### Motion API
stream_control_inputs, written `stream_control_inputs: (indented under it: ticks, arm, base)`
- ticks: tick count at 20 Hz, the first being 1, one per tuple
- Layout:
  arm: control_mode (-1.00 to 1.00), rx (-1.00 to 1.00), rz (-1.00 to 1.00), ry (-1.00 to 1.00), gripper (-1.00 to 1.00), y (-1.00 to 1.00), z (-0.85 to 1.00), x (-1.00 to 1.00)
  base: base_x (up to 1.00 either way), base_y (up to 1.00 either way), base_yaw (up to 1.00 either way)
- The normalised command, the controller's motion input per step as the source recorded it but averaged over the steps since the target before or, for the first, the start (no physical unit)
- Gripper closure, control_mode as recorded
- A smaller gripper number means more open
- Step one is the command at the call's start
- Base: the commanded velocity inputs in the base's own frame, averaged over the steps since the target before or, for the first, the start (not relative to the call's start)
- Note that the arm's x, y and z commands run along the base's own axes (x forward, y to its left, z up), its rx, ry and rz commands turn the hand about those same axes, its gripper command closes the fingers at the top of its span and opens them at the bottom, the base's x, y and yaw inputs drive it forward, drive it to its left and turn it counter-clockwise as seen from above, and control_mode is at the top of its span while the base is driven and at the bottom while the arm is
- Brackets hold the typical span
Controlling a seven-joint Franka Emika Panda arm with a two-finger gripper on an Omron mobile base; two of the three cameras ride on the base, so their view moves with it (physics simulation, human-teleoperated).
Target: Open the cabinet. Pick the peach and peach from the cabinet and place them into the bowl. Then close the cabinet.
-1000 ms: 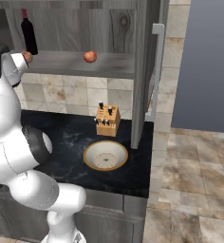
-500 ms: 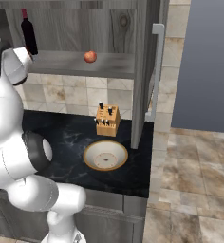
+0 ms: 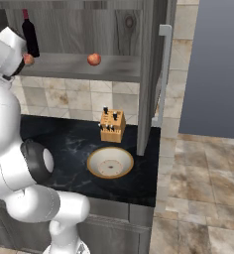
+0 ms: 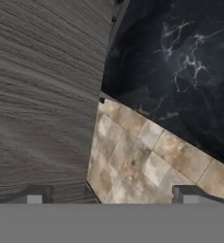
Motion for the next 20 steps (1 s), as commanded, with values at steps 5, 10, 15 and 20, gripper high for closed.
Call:
stream_control_inputs:
  ticks: [5, 10, 15, 20]
  arm:
    - [-1.0, -0.28, -0.13, -0.07, -1.0, -0.56, -0.06, 0.01]
    - [-1.0, -0.25, -0.09, -0.04, -1.0, -0.65, -0.18, 0.1]
    - [-1.0, -0.25, -0.06, -0.11, -1.0, -0.59, -0.26, 0.06]
    - [-1.0, -0.28, -0.01, -0.28, -1.0, -0.32, -0.22, 0.0]
  base:
    - [0.0, 0.0, 0.0]
    - [0.0, 0.0, 0.0]
    - [0.0, 0.0, 0.0]
    - [0.0, 0.0, 0.0]
